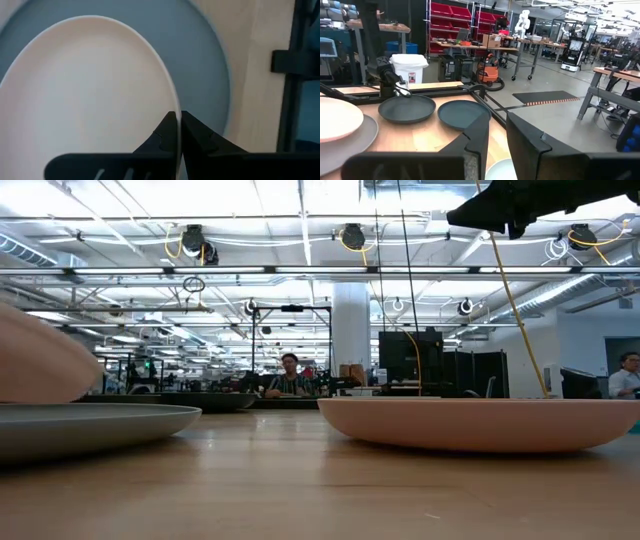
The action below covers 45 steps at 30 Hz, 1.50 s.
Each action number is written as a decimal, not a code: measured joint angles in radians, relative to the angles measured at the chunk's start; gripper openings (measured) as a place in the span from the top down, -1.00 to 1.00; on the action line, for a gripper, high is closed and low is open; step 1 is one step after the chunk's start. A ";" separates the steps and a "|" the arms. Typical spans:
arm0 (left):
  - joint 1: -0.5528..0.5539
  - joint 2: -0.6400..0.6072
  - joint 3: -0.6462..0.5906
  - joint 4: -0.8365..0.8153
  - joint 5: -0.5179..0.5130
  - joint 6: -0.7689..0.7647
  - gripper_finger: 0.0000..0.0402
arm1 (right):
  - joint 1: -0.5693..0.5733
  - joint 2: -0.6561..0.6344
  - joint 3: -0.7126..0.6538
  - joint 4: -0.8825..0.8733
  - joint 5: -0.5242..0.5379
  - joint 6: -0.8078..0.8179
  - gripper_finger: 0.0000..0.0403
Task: Stack plastic plates
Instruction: Stack the light orange plate on top of the gray plate
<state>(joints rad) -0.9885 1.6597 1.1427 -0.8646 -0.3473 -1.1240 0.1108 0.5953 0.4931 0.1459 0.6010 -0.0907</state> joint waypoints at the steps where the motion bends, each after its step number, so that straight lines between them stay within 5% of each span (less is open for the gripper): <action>1: 0.003 0.016 0.000 0.002 0.000 0.000 0.95 | 0.000 0.000 0.000 0.000 0.000 0.000 0.70; 18: 0.048 0.082 0.002 0.001 -0.013 0.059 0.74 | 0.000 0.000 0.000 0.000 0.000 0.001 0.70; 31: 0.154 0.081 -0.058 -0.014 -0.073 0.274 0.74 | 0.000 0.002 0.000 -0.001 0.000 0.077 0.70; 45: 0.221 0.081 -0.168 0.269 -0.128 0.345 0.74 | 0.000 0.002 0.000 -0.001 0.000 0.052 0.70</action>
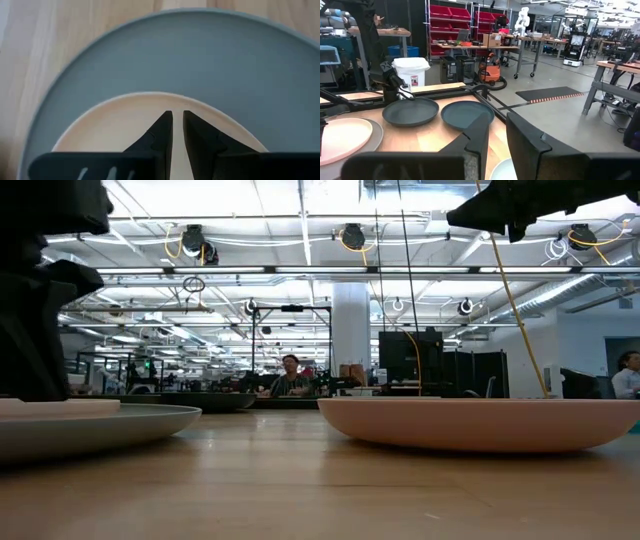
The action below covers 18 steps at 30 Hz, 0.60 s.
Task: Stack plastic plates
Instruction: Stack the light orange plate on top of the gray plate
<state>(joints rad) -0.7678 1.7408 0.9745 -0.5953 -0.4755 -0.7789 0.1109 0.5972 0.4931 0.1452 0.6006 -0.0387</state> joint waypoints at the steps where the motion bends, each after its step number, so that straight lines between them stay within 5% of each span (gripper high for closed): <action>1: 0.003 0.000 0.000 0.003 0.000 0.004 0.74 | 0.000 0.000 0.000 0.000 0.000 0.000 0.70; 18: 0.022 0.046 0.025 0.046 0.003 0.057 0.74 | 0.000 0.000 0.000 0.000 0.000 0.000 0.70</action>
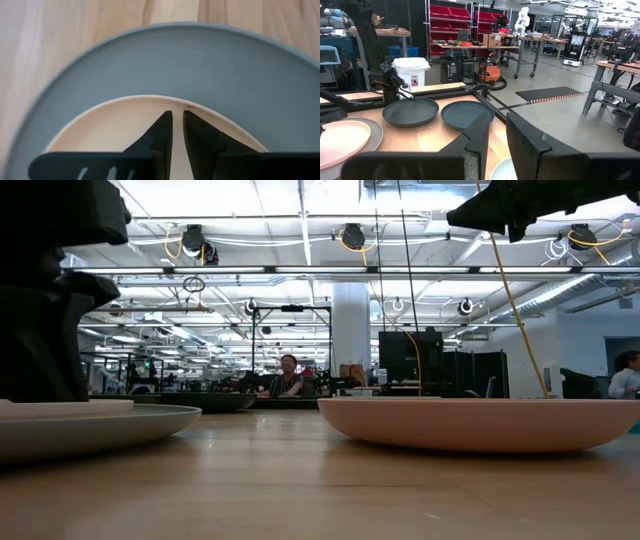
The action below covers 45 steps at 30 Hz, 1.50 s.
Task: Stack plastic plates
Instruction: Stack the light orange plate on top of the gray plate, then stack the top blue plate on top of the light orange plate
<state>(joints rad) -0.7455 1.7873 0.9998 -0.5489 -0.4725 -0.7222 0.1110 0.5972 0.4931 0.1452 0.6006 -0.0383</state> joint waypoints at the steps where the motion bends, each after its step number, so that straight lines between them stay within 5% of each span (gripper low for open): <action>1: 0.002 -0.002 0.011 -0.031 0.000 0.008 0.74 | 0.000 0.000 0.000 0.000 0.000 0.000 0.70; 14: 0.077 -0.073 0.088 -0.255 -0.011 0.213 0.74 | 0.000 0.000 0.000 0.008 0.000 0.010 0.70; 25: 0.403 -0.294 0.088 -0.262 -0.026 0.674 0.74 | 0.000 0.000 0.000 0.008 0.000 0.018 0.70; 35: 0.861 -0.297 0.088 -0.212 0.284 1.036 0.74 | 0.000 0.000 0.000 0.008 0.000 -0.004 0.70; 45: 1.187 -0.272 0.085 -0.154 0.469 1.116 0.73 | 0.000 0.000 0.000 0.008 0.001 -0.030 0.70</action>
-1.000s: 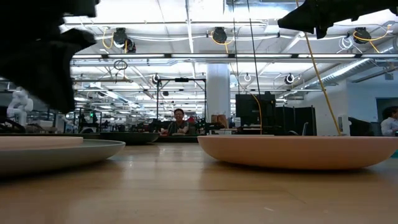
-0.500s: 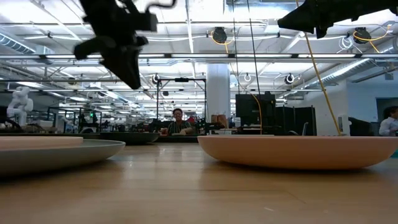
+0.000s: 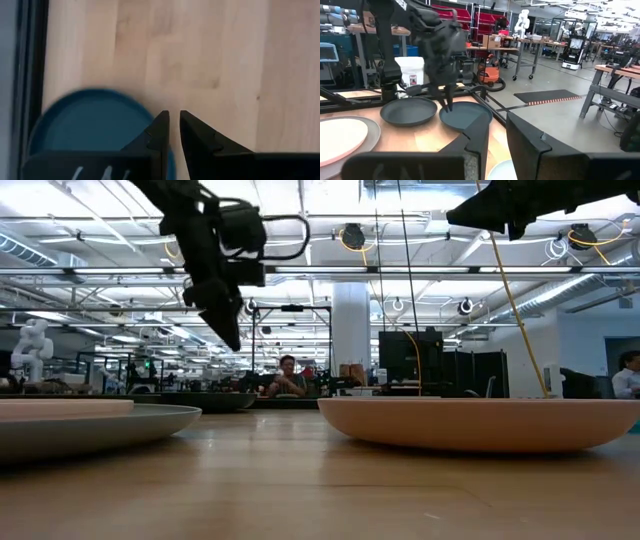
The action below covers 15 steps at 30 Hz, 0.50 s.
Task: Stack plastic plates
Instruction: Stack the top blue plate on top of the light orange plate
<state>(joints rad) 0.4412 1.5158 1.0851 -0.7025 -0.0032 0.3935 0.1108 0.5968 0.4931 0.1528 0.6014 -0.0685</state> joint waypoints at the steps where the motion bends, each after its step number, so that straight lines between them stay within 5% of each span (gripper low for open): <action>1: 0.020 0.003 0.001 0.006 0.012 0.002 0.73 | 0.000 0.000 0.000 0.000 0.000 0.000 0.70; 6: 0.096 0.020 0.000 -0.006 0.064 -0.002 0.65 | 0.000 -0.002 0.000 0.004 0.000 0.000 0.70; 15: 0.123 0.061 0.002 0.016 0.066 -0.006 0.04 | 0.000 -0.002 0.000 0.004 0.000 -0.004 0.70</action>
<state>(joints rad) 0.5644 1.5767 1.0870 -0.6865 0.0631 0.3870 0.1108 0.5949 0.4931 0.1566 0.6018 -0.0723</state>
